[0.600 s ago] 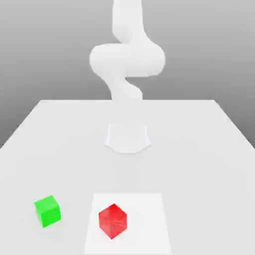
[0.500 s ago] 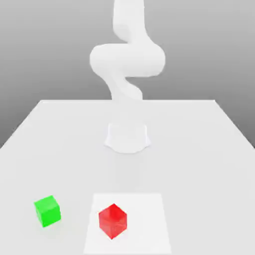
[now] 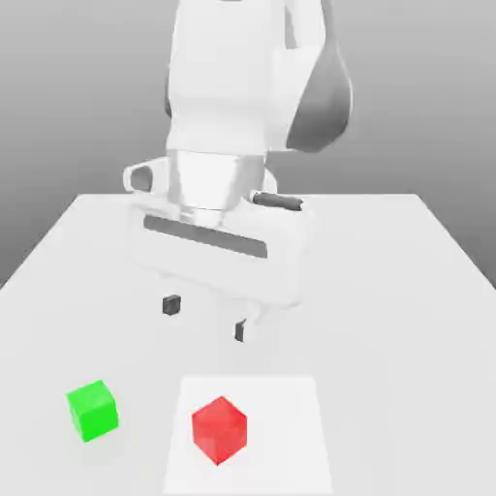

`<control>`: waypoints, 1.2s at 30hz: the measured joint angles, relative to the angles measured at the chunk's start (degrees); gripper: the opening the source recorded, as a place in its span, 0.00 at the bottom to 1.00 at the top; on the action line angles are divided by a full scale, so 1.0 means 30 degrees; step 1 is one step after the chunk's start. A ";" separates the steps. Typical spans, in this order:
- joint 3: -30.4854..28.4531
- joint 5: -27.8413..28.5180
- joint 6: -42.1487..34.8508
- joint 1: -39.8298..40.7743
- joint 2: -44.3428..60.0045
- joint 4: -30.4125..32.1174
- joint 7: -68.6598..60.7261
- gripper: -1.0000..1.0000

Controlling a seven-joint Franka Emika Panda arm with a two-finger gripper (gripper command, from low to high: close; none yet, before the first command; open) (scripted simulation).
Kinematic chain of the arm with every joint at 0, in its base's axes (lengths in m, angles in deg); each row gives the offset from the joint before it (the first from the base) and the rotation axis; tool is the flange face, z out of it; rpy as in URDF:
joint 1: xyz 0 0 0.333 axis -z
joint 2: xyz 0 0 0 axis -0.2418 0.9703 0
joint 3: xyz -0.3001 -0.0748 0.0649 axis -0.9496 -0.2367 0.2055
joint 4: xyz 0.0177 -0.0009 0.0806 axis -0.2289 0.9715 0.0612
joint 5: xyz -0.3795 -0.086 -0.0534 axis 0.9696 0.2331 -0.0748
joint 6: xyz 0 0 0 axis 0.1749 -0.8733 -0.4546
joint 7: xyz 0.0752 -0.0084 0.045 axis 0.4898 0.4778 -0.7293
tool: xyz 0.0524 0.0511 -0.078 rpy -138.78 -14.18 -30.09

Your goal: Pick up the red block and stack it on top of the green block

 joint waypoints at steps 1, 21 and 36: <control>-0.0021 -0.0091 0.0339 0.0059 0.0677 0.0256 0.0497 0.50; -0.0460 -0.0329 0.2796 -0.0256 0.4451 0.0912 0.2295 0.00; -0.2866 -0.1610 0.2655 0.5223 0.4629 0.0589 -0.2888 1.00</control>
